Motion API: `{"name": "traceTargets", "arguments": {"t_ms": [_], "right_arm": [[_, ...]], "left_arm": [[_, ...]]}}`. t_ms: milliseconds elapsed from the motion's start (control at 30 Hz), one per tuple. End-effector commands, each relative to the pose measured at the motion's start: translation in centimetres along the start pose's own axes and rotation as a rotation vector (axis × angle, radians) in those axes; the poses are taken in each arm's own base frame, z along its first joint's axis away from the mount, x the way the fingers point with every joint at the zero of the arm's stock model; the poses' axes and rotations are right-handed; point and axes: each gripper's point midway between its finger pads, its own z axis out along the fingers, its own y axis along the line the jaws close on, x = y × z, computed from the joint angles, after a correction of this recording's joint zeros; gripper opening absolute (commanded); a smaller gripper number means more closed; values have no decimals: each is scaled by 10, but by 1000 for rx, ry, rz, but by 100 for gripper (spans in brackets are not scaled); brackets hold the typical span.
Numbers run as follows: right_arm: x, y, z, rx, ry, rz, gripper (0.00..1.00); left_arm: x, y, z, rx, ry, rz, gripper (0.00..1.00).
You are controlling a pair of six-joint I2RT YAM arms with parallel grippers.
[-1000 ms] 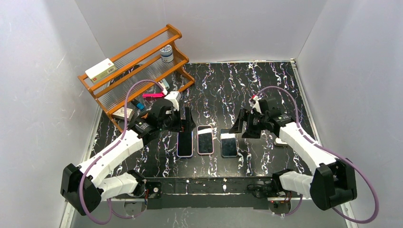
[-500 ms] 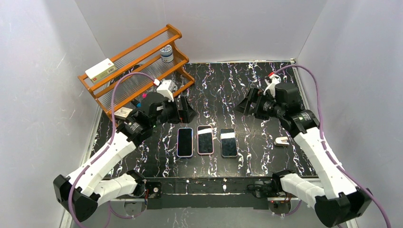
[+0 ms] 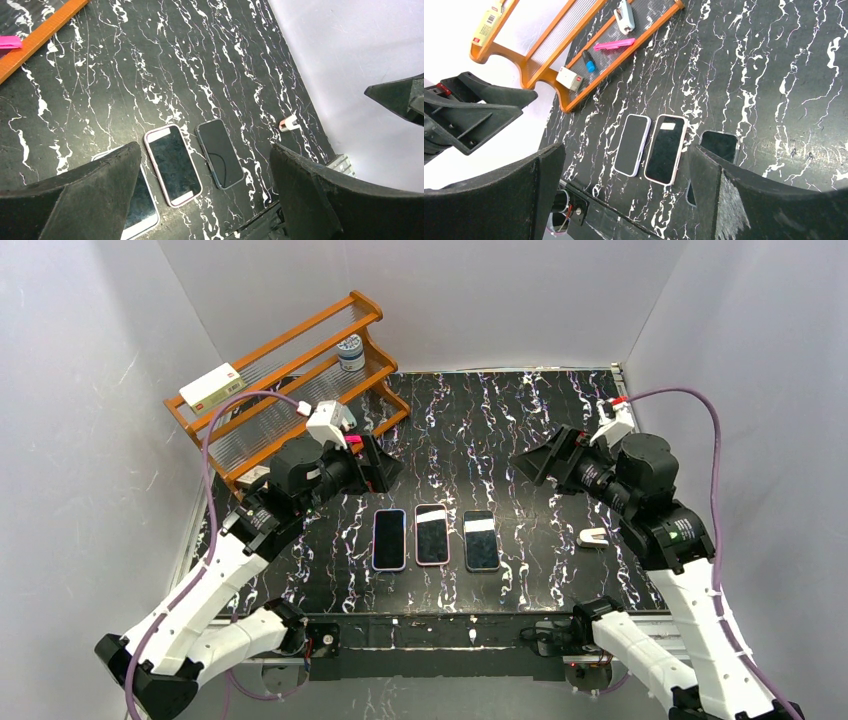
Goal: Put the phone into the phone case
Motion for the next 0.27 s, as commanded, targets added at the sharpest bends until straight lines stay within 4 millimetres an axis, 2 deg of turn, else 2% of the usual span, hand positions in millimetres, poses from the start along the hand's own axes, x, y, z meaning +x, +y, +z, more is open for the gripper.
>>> {"name": "traceTargets", "arguments": {"t_ms": [0, 233], "right_arm": [[-10, 3, -2, -10, -51, 6, 99], [-6, 0, 0, -4, -40, 17, 99]], "left_arm": [[-11, 5, -8, -37, -45, -4, 98], [-3, 13, -5, -65, -32, -9, 98]]}}
